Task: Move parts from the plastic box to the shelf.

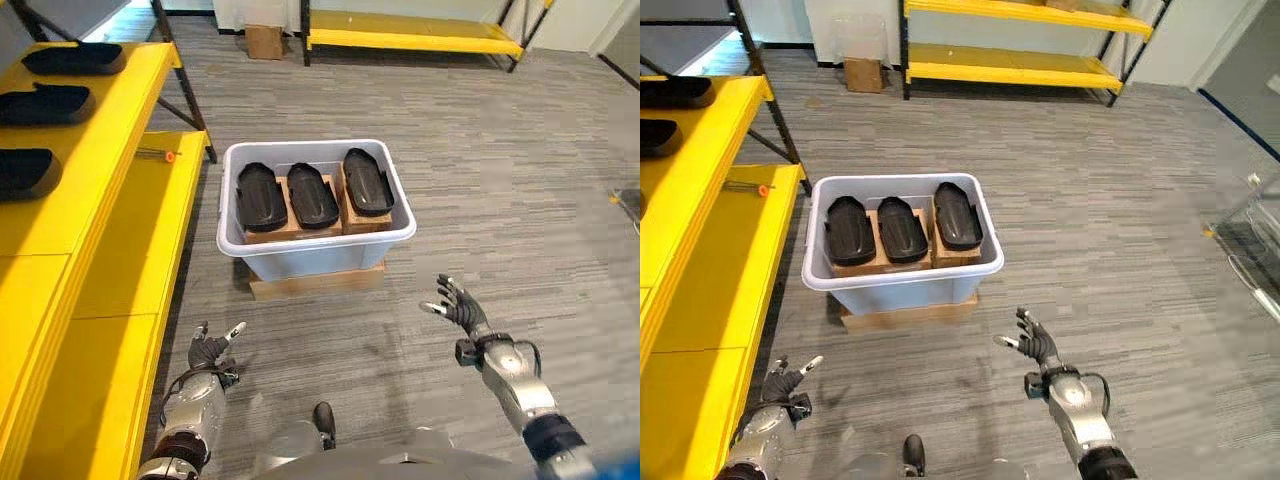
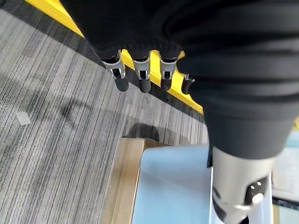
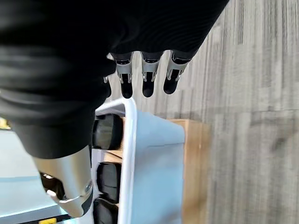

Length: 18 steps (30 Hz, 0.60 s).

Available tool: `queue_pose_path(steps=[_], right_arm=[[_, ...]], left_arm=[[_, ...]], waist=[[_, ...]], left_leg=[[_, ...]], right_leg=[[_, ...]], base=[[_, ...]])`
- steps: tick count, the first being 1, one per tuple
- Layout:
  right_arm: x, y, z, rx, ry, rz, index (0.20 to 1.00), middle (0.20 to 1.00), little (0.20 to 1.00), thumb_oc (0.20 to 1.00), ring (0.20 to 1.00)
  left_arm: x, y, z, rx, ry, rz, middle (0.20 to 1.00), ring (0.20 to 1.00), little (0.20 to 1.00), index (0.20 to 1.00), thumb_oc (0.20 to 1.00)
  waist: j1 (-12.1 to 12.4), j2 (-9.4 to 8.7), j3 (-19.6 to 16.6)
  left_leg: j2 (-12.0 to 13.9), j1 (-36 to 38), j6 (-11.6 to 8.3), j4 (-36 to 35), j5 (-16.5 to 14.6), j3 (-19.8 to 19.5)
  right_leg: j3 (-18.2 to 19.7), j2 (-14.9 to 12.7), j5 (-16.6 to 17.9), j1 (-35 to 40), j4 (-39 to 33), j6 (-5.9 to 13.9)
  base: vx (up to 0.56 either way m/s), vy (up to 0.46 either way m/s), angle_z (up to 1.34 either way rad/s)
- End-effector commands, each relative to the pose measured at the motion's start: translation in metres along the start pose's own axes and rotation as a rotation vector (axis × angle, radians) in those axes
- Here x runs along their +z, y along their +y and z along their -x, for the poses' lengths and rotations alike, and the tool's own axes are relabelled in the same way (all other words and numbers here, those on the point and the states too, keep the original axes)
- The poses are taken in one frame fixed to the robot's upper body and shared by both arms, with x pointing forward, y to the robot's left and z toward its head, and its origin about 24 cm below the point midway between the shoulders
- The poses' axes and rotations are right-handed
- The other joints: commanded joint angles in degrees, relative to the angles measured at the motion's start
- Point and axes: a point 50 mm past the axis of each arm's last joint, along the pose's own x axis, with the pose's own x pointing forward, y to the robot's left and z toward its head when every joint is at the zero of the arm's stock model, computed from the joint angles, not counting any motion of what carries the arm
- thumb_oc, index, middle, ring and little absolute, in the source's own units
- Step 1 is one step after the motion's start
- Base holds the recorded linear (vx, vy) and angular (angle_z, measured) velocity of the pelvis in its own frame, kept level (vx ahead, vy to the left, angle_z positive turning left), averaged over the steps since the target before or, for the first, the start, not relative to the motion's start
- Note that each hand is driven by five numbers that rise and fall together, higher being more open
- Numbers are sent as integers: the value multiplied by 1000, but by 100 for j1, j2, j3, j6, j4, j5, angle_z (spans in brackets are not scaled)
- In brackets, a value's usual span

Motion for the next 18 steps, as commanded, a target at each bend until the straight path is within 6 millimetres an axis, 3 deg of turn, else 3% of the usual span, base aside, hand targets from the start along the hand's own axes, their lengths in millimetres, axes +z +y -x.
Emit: queue_pose_path(steps=[1, 3, 5, 8, 11, 13, 18], right_arm=[[27, -22, 0, -85, -117, 2, 1000, 1000, 1000, 1000, 1000], [30, -27, 2, -66, -125, -14, 1000, 1000, 1000, 1000, 1000], [32, -28, 3, -13, -126, -20, 1000, 1000, 1000, 1000, 1000], [17, -34, 8, -41, -86, -11, 1000, 1000, 1000, 1000, 1000], [8, -36, 12, -82, -67, -26, 1000, 1000, 1000, 1000, 1000], [4, -27, 10, -74, -46, -10, 1000, 1000, 1000, 1000, 1000], [3, -26, 8, -90, -34, -12, 1000, 1000, 1000, 1000, 1000]], left_arm=[[20, -19, 0, -85, -88, 4, 1000, 1000, 1000, 1000, 1000], [20, -25, 1, -115, -81, 3, 1000, 1000, 1000, 1000, 1000], [17, -30, 3, -177, -63, 13, 1000, 1000, 1000, 1000, 1000], [10, -40, 8, -288, -53, -16, 1000, 1000, 1000, 1000, 1000], [11, -58, 10, -360, -57, -61, 1000, 1000, 1000, 1000, 1000], [14, -66, 10, -379, -49, -74, 1000, 1000, 1000, 1000, 1000], [11, -70, 12, -400, -39, -99, 1000, 1000, 1000, 1000, 1000]], waist=[[-389, 137, 159], [-513, 114, 171], [-638, 62, 235], [-838, -3, 280], [-1011, -18, 200], [-1050, -43, 210], [-1016, -32, 231]], left_leg=[[334, -323, -394, 599, -476, -320], [202, -204, -408, 456, -456, -405], [16, 127, -423, 221, -514, -481], [-159, 602, -375, 40, -698, -916], [-191, 720, -362, 35, -758, -1193], [-96, 715, -376, 232, -831, -1071], [10, 670, -397, 373, -880, -933]], right_leg=[[841, 1166, -135, -149, -591, -319], [865, 1428, -34, -457, -878, -366], [787, 1583, 479, -906, -1316, -241], [1119, 1647, 1113, -1316, -1678, -54], [1574, 1748, 1135, -1192, -1746, -128], [1650, 1782, 860, -969, -1567, -249], [1603, 1745, 597, -755, -1480, -365]], base=[[125, 120, 54], [120, 101, 83], [151, 56, 42], [243, -59, 10], [275, -164, 96], [306, -285, 87], [139, -150, -7]])
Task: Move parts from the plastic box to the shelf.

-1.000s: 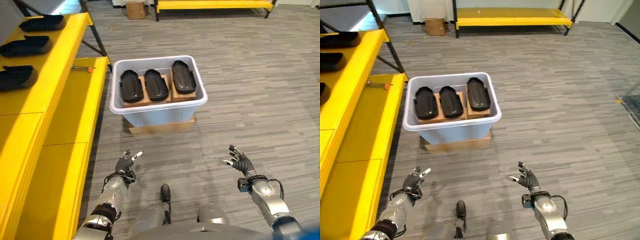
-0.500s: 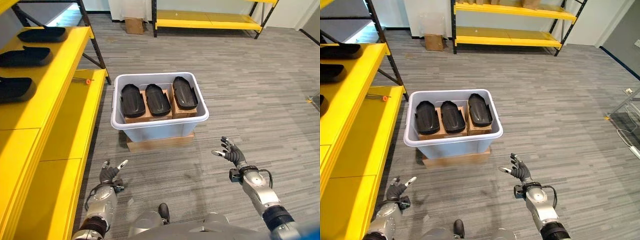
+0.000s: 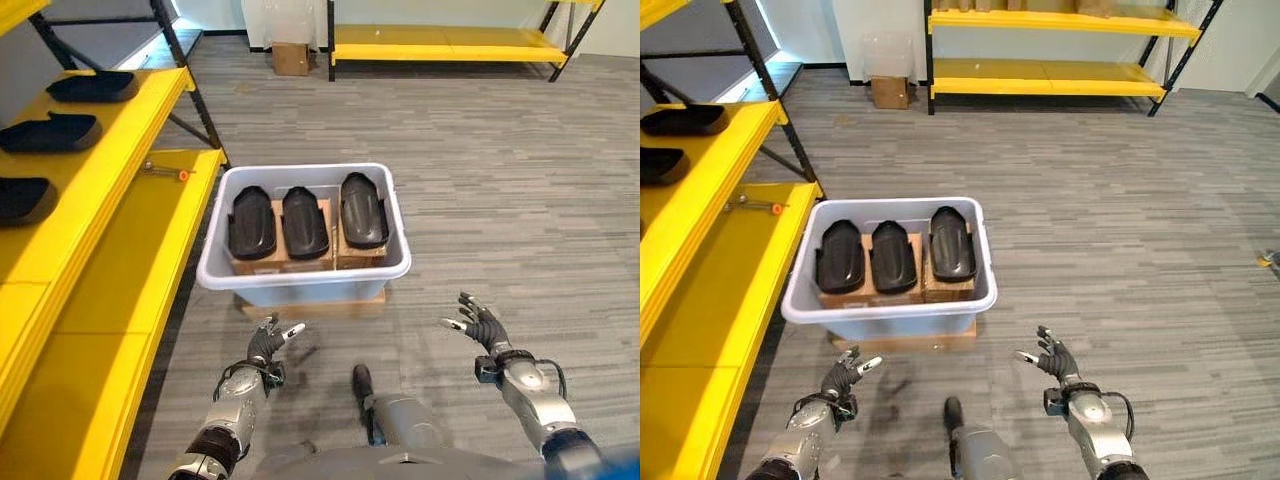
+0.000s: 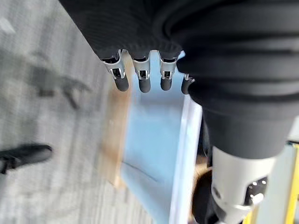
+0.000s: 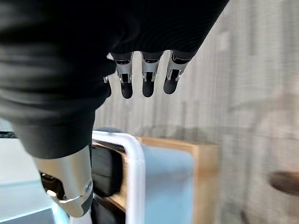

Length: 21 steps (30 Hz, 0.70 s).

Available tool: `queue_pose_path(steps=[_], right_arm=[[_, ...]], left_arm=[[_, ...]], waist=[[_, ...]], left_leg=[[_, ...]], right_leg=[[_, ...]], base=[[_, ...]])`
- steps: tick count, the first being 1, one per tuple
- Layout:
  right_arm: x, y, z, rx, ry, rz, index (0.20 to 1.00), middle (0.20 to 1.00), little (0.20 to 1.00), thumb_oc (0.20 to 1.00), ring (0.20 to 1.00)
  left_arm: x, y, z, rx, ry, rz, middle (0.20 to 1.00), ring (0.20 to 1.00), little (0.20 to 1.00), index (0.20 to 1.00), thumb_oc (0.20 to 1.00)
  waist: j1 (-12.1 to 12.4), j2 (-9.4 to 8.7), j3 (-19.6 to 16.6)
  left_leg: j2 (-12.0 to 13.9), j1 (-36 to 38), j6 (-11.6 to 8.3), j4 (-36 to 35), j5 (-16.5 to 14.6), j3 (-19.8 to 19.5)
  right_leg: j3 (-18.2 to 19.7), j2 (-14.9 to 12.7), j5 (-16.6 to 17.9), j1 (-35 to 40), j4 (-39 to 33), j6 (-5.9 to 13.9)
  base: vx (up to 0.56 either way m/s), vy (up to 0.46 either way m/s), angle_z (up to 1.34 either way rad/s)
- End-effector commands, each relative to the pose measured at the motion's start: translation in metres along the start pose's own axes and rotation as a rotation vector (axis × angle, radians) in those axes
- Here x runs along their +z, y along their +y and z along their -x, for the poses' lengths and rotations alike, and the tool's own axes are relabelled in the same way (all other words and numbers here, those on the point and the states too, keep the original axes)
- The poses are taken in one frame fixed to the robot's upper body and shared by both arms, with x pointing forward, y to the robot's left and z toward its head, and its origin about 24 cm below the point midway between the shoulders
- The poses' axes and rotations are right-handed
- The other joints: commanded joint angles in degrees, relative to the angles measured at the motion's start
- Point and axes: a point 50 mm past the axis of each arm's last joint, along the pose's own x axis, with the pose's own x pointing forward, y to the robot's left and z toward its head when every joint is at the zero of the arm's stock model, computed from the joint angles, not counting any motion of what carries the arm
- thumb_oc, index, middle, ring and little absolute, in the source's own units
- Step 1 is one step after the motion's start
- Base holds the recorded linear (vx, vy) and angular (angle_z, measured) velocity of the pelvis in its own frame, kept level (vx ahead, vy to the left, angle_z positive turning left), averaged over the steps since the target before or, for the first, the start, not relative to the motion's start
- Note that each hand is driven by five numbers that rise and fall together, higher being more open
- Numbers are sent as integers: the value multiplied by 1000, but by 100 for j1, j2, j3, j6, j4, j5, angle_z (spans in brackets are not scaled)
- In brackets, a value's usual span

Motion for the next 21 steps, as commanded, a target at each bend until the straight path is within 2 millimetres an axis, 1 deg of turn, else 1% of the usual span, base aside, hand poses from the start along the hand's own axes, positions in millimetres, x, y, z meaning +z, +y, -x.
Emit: queue_pose_path(steps=[1, 2, 7, 10, 12, 14, 16, 17, 18, 19, 20, 21], right_arm=[[23, -3, -3, -29, -109, -19, 1000, 1000, 1000, 1000, 1000], [24, -3, -3, -43, -115, -16, 1000, 1000, 1000, 1000, 1000], [27, -7, -3, -54, -124, -12, 1000, 1000, 1000, 1000, 1000], [29, -8, -1, -62, -143, -3, 1000, 1000, 1000, 1000, 1000], [32, -9, 1, -72, -163, -2, 1000, 1000, 1000, 1000, 1000], [35, -10, 2, -80, -185, -14, 1000, 1000, 1000, 1000, 1000], [36, -9, 3, -86, -195, -23, 1000, 1000, 1000, 1000, 1000], [37, -10, 5, -94, -206, -35, 1000, 1000, 1000, 1000, 1000], [37, -10, 5, -94, -206, -35, 1000, 1000, 1000, 1000, 1000], [38, -10, 7, -87, -221, -54, 1000, 1000, 1000, 1000, 1000], [38, -10, 8, -83, -224, -60, 1000, 1000, 1000, 1000, 1000], [37, -10, 8, -83, -224, -60, 1000, 1000, 1000, 1000, 1000]], left_arm=[[15, 3, 0, -15, -64, -33, 1000, 1000, 1000, 1000, 1000], [13, 0, 0, -30, -55, -37, 1000, 1000, 1000, 1000, 1000], [9, -2, 1, -35, -47, -28, 1000, 1000, 1000, 1000, 1000], [14, -2, 2, -13, -100, -18, 1000, 1000, 1000, 1000, 1000], [30, 1, 2, 89, -199, -1, 1000, 1000, 1000, 1000, 1000], [51, 8, 4, 219, -330, 30, 1000, 1000, 1000, 1000, 1000], [60, 11, 6, 258, -385, 38, 1000, 1000, 1000, 1000, 1000], [70, 11, 8, 275, -441, 38, 1000, 1000, 1000, 1000, 1000], [70, 11, 8, 275, -441, 38, 1000, 1000, 1000, 1000, 1000], [84, 10, 11, 279, -508, 51, 1000, 1000, 1000, 1000, 1000], [89, 10, 13, 274, -529, 50, 1000, 1000, 1000, 1000, 1000], [92, 10, 13, 276, -540, 48, 1000, 1000, 1000, 1000, 1000]], waist=[[-102, -44, 108], [-108, -33, 101], [-138, -11, 81], [-160, -14, 84], [-182, -12, 92], [-210, 5, 98], [-219, 23, 90], [-212, 28, 111], [-212, 28, 111], [-176, 0, 201], [-159, -18, 251], [-156, -35, 289]], left_leg=[[-665, -166, 452, -5, -54, 345], [-636, -186, 439, 43, -63, 362], [-565, -276, 386, 159, -73, 396], [-510, -359, 355, 316, -95, 435], [-453, -416, 332, 433, -97, 447], [-381, -495, 288, 688, -43, 459], [-336, -524, 247, 853, 26, 453], [-295, -699, 170, 1372, 290, 451], [-295, -699, 170, 1372, 290, 451], [-324, -1214, 102, 2354, 514, 344], [-293, -1465, 89, 2652, 592, 305], [-165, -1634, 82, 2685, 661, 315]], right_leg=[[76, -401, -131, 167, -20, 556], [93, -378, -222, 232, 3, 500], [109, -320, -419, 372, 35, 385], [97, -306, -509, 453, 69, 324], [92, -301, -577, 483, 105, 277], [76, -295, -697, 484, 214, 203], [56, -287, -780, 495, 275, 147], [37, -285, -854, 546, 315, 64], [37, -285, -854, 546, 315, 64], [91, -302, -911, 631, 368, -37], [122, -310, -916, 657, 403, -68], [131, -315, -920, 683, 428, -81]], base=[[226, -246, -1], [191, -216, -1], [121, -153, 5], [123, -193, 3], [84, -190, 1], [47, -180, 7], [19, -148, 7], [0, -104, 7], [-11, -178, 15], [-13, -123, 12], [-9, -135, 24], [17, -19, 19]])
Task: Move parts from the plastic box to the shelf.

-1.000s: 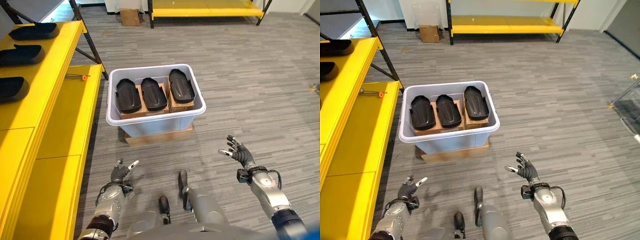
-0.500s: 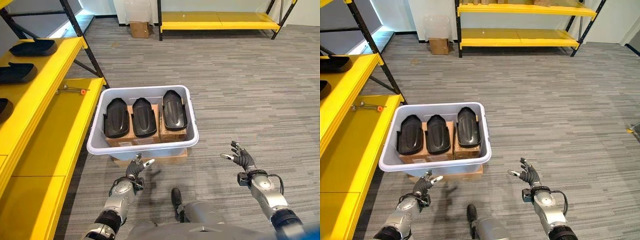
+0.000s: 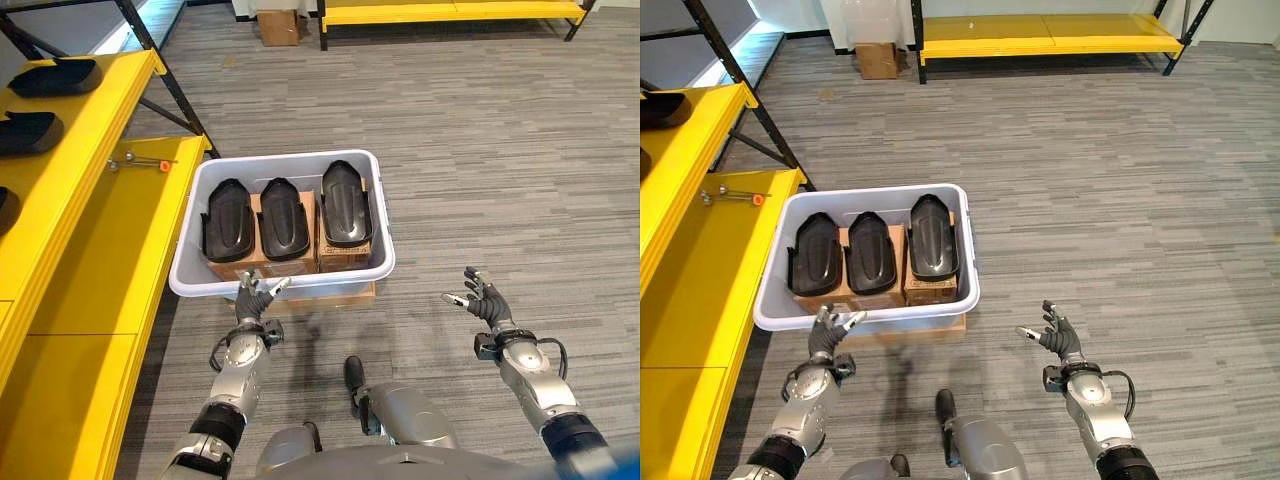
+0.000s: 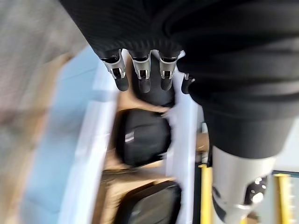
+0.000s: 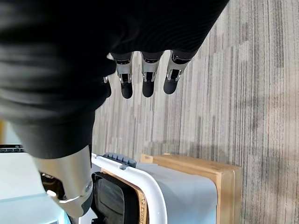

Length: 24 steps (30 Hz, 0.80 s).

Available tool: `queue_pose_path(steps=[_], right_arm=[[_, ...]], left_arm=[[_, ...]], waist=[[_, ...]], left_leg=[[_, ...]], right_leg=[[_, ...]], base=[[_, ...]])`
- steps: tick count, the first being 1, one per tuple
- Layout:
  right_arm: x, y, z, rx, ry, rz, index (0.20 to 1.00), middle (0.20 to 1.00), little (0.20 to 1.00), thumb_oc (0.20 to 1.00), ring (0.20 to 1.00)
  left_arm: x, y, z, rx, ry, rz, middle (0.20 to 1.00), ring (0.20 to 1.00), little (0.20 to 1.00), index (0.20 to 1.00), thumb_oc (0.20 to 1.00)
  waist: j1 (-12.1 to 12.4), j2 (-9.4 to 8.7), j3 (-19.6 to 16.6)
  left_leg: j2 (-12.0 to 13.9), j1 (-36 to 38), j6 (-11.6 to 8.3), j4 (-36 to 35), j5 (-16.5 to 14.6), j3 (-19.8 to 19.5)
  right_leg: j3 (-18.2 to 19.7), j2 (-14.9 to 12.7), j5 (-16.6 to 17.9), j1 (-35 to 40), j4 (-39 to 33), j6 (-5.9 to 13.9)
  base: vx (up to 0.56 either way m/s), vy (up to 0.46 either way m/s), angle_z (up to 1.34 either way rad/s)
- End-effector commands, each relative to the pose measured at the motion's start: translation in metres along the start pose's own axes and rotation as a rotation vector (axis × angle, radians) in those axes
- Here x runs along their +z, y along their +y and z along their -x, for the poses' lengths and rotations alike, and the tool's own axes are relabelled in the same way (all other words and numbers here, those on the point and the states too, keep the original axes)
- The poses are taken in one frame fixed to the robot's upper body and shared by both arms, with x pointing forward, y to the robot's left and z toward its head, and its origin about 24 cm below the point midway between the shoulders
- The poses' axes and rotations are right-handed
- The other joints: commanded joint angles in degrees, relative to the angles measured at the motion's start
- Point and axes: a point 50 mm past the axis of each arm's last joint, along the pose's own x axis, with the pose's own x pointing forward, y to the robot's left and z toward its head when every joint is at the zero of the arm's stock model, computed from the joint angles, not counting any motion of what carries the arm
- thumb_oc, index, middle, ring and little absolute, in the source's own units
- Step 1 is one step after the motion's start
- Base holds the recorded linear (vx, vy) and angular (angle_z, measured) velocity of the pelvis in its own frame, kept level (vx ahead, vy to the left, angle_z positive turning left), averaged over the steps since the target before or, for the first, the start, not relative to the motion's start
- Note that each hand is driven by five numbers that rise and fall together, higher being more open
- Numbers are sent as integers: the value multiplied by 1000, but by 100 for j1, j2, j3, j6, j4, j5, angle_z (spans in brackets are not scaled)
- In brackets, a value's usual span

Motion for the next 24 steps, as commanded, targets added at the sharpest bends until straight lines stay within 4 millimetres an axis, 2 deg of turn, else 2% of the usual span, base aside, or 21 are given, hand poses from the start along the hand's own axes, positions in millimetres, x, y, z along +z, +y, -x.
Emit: queue_pose_path(steps=[1, 2, 4, 5, 6, 7, 8, 9, 12, 15, 20, 24], right_arm=[[11, -4, 9, -7, -100, -49, 1000, 1000, 1000, 1000, 1000], [11, -4, 9, -6, -100, -49, 1000, 1000, 1000, 1000, 1000], [13, -7, 9, -9, -106, -45, 1000, 1000, 1000, 1000, 1000], [16, -14, 8, -19, -116, -52, 1000, 1000, 1000, 1000, 1000], [16, -15, 8, -21, -117, -54, 1000, 1000, 1000, 1000, 1000], [17, -22, 9, -30, -120, -56, 1000, 1000, 1000, 1000, 1000], [17, -24, 9, -35, -123, -53, 1000, 1000, 1000, 1000, 1000], [22, -27, 7, -32, -139, -42, 1000, 1000, 1000, 1000, 1000], [23, -30, 5, -65, -141, -57, 1000, 1000, 1000, 1000, 1000], [21, -31, 6, -93, -129, -101, 1000, 1000, 1000, 1000, 1000], [14, -17, 4, -80, -83, -107, 1000, 1000, 1000, 1000, 1000], [17, -10, 3, -73, -97, -109, 1000, 1000, 1000, 1000, 1000]], left_arm=[[20, 13, 1, 45, -140, -18, 1000, 1000, 1000, 1000, 1000], [20, 14, 1, 49, -142, -14, 1000, 1000, 1000, 1000, 1000], [22, 15, 0, 59, -146, -1, 1000, 1000, 1000, 1000, 1000], [22, 17, -1, 62, -145, -12, 1000, 1000, 1000, 1000, 1000], [22, 18, -1, 62, -145, -15, 1000, 1000, 1000, 1000, 1000], [20, 19, -2, 64, -135, -24, 1000, 1000, 1000, 1000, 1000], [19, 19, -2, 64, -130, -22, 1000, 1000, 1000, 1000, 1000], [17, 21, -3, 77, -124, -18, 1000, 1000, 1000, 1000, 1000], [11, 21, -5, 82, -83, -22, 1000, 1000, 1000, 1000, 1000], [7, 20, -5, 75, -69, -32, 1000, 1000, 1000, 1000, 1000], [3, 17, -2, 77, -40, -61, 1000, 1000, 1000, 1000, 1000], [0, 32, 2, 130, -24, -71, 1000, 1000, 1000, 1000, 1000]], waist=[[-44, -176, -222], [-55, -173, -198], [-64, -128, -169], [-19, -70, -132], [-9, -53, -127], [1, -24, -91], [-5, -8, -67], [-6, 41, -74], [-33, 112, -73], [-64, 119, -103], [96, 0, -232], [336, -112, -281]], left_leg=[[56, -485, 264, 65, 700, 303], [166, -465, 236, -142, 767, 330], [416, -349, 131, -1042, 1009, 243], [673, -362, -48, -1938, 1429, 25], [752, -380, -94, -2134, 1536, -6], [1009, -482, -220, -2605, 1783, -19], [1041, -547, -244, -2632, 1793, 2], [989, -499, -226, -2691, 1603, 102], [978, -398, -284, -2501, 1425, 278], [884, -224, -257, -2473, 1273, 397], [514, 49, -83, -2471, 896, 450], [434, 100, -5, -2545, 817, 526]], right_leg=[[490, -488, -422, 576, 336, 301], [503, -489, -435, 617, 325, 317], [575, -509, -481, 741, 246, 374], [675, -535, -536, 936, 127, 419], [685, -541, -554, 981, 110, 424], [686, -614, -630, 1160, 70, 437], [684, -652, -667, 1211, 83, 449], [693, -747, -752, 1210, 121, 514], [524, -877, -778, 1020, 271, 574], [423, -975, -679, 927, 258, 653], [262, -1248, -360, 919, -85, 864], [1, -1365, -210, 944, -314, 972]], base=[[43, 45, 6], [77, 139, -4], [136, 290, -23], [152, 326, -25], [196, 421, -42], [132, 319, -18], [137, 472, -24], [60, 365, -2], [62, 333, -10], [64, 198, 4], [85, 116, 13], [49, -27, 2]])
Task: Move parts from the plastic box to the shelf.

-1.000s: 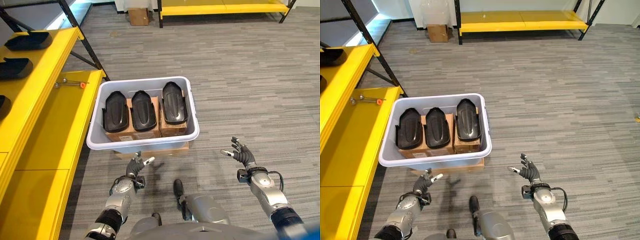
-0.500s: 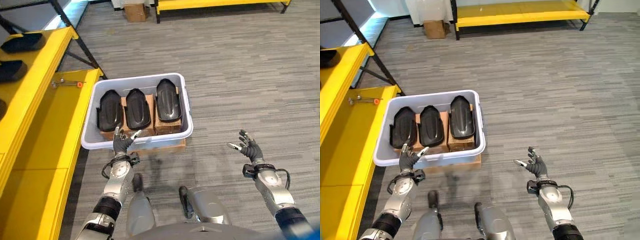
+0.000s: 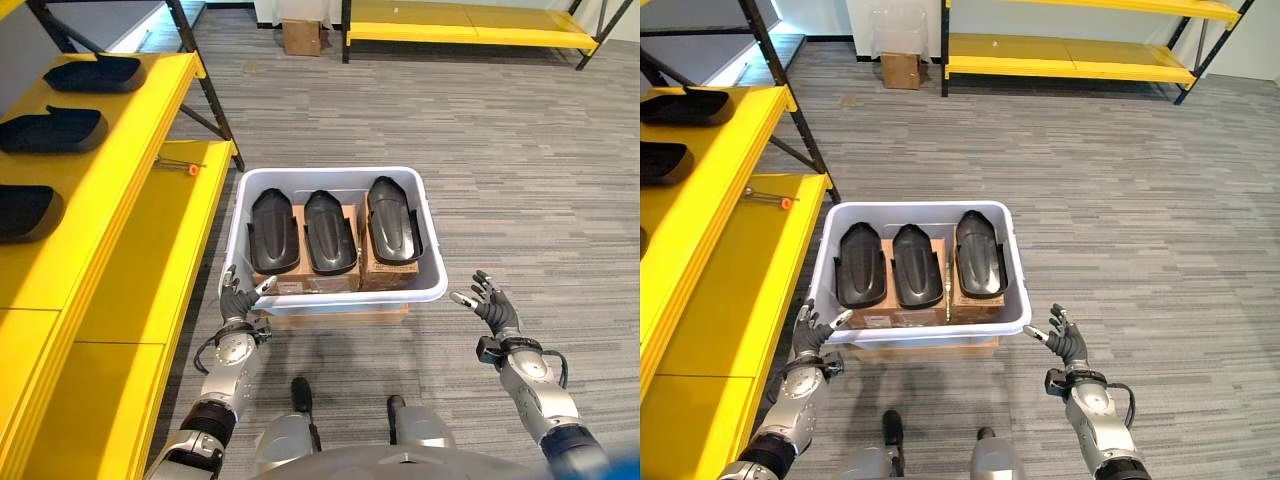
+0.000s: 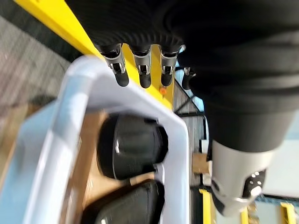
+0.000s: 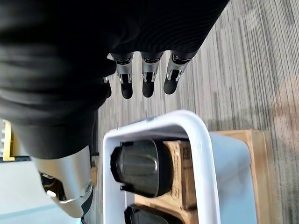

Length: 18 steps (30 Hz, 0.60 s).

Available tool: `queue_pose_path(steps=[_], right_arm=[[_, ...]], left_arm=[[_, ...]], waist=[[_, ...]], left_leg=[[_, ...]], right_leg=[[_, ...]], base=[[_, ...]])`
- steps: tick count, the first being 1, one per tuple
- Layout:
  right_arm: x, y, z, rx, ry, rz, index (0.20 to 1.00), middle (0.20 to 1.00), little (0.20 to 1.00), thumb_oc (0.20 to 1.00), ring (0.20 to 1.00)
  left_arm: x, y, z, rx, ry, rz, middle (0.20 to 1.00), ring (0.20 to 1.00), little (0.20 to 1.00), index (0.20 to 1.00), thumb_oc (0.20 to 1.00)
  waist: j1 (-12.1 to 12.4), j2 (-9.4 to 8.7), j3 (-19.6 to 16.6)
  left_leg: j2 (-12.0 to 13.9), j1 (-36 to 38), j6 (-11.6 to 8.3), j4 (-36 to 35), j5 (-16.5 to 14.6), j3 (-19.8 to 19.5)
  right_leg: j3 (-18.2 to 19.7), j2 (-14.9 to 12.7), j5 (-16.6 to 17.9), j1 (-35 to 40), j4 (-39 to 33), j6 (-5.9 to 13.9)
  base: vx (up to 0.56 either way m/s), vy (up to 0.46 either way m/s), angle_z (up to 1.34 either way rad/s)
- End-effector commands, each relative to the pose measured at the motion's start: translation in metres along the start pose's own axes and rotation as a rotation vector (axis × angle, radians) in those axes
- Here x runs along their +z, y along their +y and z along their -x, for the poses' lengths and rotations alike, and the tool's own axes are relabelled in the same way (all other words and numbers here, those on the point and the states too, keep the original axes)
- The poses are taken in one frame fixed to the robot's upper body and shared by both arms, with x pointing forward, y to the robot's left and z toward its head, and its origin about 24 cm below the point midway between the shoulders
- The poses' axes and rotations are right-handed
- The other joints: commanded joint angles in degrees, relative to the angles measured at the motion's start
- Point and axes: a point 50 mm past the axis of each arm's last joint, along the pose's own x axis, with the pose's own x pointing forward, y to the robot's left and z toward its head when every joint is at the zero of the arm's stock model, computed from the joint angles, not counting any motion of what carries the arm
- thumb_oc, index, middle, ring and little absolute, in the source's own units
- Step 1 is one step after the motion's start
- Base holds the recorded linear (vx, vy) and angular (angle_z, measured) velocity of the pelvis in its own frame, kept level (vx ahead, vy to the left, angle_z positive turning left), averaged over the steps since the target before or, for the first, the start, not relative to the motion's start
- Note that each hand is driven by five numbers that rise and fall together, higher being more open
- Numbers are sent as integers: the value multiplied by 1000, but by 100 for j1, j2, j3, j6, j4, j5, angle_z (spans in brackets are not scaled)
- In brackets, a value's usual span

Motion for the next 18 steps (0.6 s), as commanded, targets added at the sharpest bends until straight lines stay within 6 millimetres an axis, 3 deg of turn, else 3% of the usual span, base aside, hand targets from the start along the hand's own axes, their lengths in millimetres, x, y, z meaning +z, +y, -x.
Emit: queue_pose_path(steps=[1, 4, 5, 7, 8, 9, 11, 12, 13, 16, 18], right_arm=[[30, -9, -5, -24, -143, 27, 1000, 1000, 1000, 1000, 1000], [48, -11, -6, -26, -238, 60, 1000, 1000, 1000, 1000, 1000], [96, -15, -8, -46, -437, 93, 1000, 1000, 1000, 1000, 1000], [129, -17, -9, -65, -549, 121, 1000, 1000, 1000, 1000, 1000], [156, -16, -11, -86, -631, 153, 1000, 1000, 1000, 1000, 1000], [163, -15, -12, -90, -646, 156, 1000, 1000, 1000, 1000, 1000], [197, -11, -13, -118, -740, 193, 1000, 1000, 1000, 1000, 1000], [234, -5, -12, -143, -835, 218, 1000, 1000, 1000, 1000, 1000], [254, -5, -9, -161, -880, 223, 1000, 1000, 1000, 1000, 1000], [302, -4, 2, -187, -1001, 259, 1000, 1000, 1000, 1000, 1000], [321, -2, 7, -184, -1044, 278, 1000, 1000, 1000, 1000, 1000]], left_arm=[[12, 7, 1, 26, -65, 24, 1000, 1000, 1000, 1000, 1000], [9, 14, 3, 11, -58, 24, 1000, 1000, 1000, 1000, 1000], [17, 18, 4, -80, -88, 26, 1000, 1000, 1000, 1000, 1000], [27, 17, 3, -127, -125, 19, 1000, 1000, 1000, 1000, 1000], [38, 14, 0, -170, -154, 19, 1000, 1000, 1000, 1000, 1000], [40, 14, 0, -178, -161, 19, 1000, 1000, 1000, 1000, 1000], [55, 10, -4, -225, -201, 29, 1000, 1000, 1000, 1000, 1000], [72, 5, -6, -272, -259, 31, 1000, 1000, 1000, 1000, 1000], [81, 3, -7, -293, -291, 32, 1000, 1000, 1000, 1000, 1000], [105, -3, -5, -360, -368, 89, 1000, 1000, 1000, 1000, 1000], [120, -4, -1, -393, -433, 148, 1000, 1000, 1000, 1000, 1000]], waist=[[85, -17, -154], [172, -44, -140], [336, -63, -35], [429, -33, 83], [509, -1, 194], [525, 7, 216], [596, 54, 336], [676, 107, 479], [717, 143, 566], [825, 276, 778], [874, 359, 893]], left_leg=[[392, -266, -34, 714, -789, -75], [386, -347, -20, 763, -803, -104], [315, -629, 15, 993, -852, -200], [271, -827, 23, 1128, -879, -246], [233, -1011, 23, 1219, -883, -269], [224, -1056, 22, 1235, -881, -275], [173, -1276, 21, 1321, -875, -302], [119, -1504, 21, 1388, -860, -340], [86, -1633, 17, 1427, -845, -372], [-18, -1995, 9, 1549, -808, -446], [-76, -2153, 2, 1612, -800, -505]], right_leg=[[-408, 39, 483, -320, -109, -52], [-459, 47, 450, -286, -99, -44], [-470, 47, 405, -288, -61, -39], [-459, 42, 391, -346, -42, -32], [-458, 42, 379, -420, -25, -32], [-458, 45, 376, -440, -23, -34], [-449, 54, 357, -555, -4, -44], [-439, 61, 327, -699, 35, -65], [-444, 62, 306, -787, 76, -81], [-444, 58, 221, -1074, 215, -133], [-451, 47, 164, -1245, 325, -164]], base=[[63, -55, -4], [88, -64, 1], [89, -102, 8], [5, -65, 28], [-62, -28, 29], [-88, -37, 10], [-110, -31, 6], [-167, -18, 11], [-178, -9, 8], [-126, 16, 7], [-72, 15, 4]])
